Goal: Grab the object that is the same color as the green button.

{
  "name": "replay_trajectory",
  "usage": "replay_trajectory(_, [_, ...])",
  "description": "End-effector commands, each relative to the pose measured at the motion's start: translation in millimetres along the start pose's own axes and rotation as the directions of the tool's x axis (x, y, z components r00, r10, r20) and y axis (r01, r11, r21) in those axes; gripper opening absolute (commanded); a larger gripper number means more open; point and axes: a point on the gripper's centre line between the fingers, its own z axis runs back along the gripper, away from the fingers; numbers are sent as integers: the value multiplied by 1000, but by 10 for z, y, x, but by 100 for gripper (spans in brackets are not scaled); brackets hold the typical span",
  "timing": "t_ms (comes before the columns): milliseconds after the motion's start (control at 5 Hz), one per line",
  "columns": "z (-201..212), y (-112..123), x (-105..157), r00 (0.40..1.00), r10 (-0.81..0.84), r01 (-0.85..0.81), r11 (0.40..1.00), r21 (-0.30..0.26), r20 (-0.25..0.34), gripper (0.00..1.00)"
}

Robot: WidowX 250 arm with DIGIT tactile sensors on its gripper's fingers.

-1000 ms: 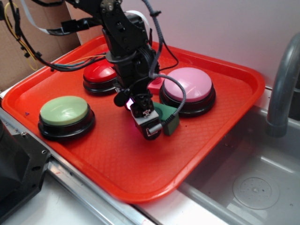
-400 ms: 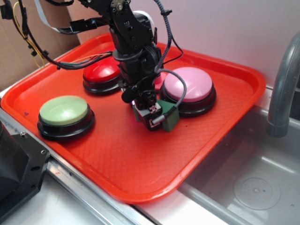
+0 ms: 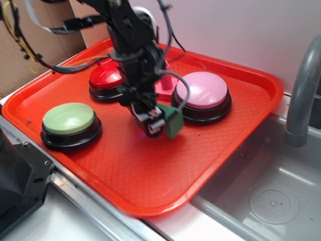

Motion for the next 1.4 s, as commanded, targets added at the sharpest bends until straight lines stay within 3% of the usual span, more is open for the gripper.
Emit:
replay_trajectory(0, [641,241,-368,976,214,-212,976,46,-38,0])
replay_trajectory(200, [903,354,-436,951,309,-305,947,100,-18,0])
replay_trajectory(600, [1364,700,-344,900,431,-436,889,144,64,0])
replay_trajectory(1000, [1665,660,-344,905,412,-419,907,50,107,0])
replay_trajectory(1200, [1756,661,-407,884,451,-461,884,71,123,0])
